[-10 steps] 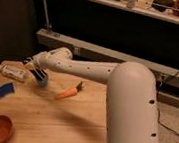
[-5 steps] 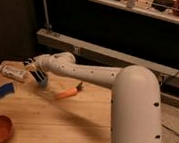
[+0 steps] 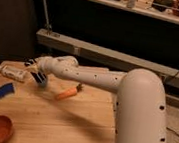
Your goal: Place the eraser in the ceramic cup
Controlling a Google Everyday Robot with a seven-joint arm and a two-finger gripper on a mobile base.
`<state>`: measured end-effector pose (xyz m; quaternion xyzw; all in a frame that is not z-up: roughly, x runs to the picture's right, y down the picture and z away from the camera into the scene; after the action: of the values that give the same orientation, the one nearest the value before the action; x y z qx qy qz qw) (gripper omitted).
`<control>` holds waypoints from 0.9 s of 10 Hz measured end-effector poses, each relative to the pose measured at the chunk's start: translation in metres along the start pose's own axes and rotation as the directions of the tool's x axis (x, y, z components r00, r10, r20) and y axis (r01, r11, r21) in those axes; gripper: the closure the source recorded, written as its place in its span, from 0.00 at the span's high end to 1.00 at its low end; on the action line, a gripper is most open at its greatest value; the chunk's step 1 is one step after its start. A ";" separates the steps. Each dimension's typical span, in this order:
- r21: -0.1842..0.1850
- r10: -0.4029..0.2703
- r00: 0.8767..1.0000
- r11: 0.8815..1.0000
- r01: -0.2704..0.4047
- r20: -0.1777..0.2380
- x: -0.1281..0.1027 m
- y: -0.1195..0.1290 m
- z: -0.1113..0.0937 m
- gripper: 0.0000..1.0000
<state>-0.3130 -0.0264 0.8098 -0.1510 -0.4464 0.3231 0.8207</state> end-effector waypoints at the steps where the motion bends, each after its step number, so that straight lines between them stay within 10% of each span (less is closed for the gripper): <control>1: 0.001 -0.001 1.000 1.000 0.001 0.010 0.000 0.000 -0.002 0.10; 9: 0.010 -0.028 0.994 1.000 0.027 0.106 0.000 0.003 -0.005 0.10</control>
<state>-0.3096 -0.0241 0.8056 -0.1239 -0.4902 0.3215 0.8006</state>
